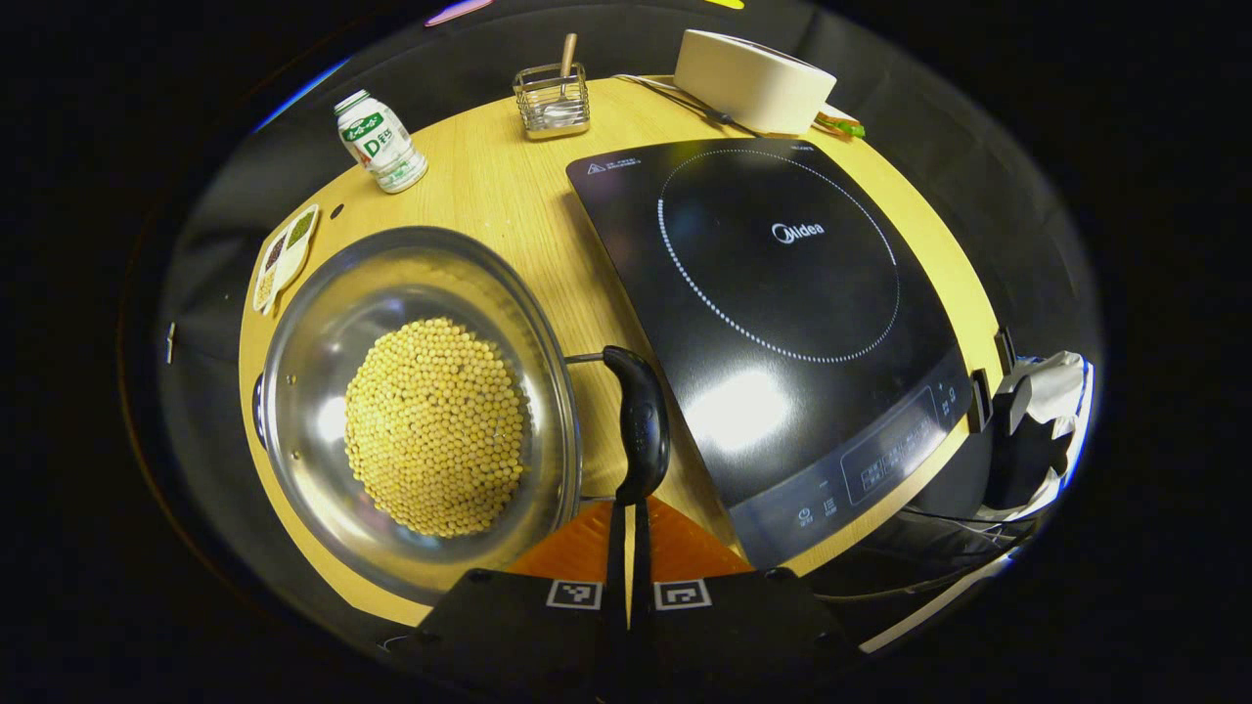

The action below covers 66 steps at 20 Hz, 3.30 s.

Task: First push the handle of the pot to place it horizontally, then grasp the pot with both hands and set it on the induction cooktop.

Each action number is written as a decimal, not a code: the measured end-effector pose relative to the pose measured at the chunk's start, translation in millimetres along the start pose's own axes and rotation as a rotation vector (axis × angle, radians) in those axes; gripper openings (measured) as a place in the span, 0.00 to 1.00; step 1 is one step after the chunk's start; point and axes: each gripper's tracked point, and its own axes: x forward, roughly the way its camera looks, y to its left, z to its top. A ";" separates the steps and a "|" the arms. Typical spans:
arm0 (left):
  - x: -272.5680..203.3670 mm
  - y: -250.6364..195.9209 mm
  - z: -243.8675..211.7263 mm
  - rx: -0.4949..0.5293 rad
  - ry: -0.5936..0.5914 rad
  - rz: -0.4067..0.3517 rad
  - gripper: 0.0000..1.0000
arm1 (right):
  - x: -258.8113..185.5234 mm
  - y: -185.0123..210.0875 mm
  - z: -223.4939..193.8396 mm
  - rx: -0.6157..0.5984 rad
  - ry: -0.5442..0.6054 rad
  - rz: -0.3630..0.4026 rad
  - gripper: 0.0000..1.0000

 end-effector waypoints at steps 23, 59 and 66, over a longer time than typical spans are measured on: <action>-24.2 7.8 39.7 0.018 -0.150 -0.068 0.06 | 31.5 56.4 -3.8 -0.005 0.036 0.063 0.98; -80.6 300.4 -47.2 -0.323 -0.643 0.176 0.96 | 50.7 456.4 -141.9 0.116 0.469 0.650 0.98; -31.5 319.1 -30.4 -0.324 -0.533 0.152 0.96 | 51.6 485.4 -197.4 0.066 0.621 0.692 0.98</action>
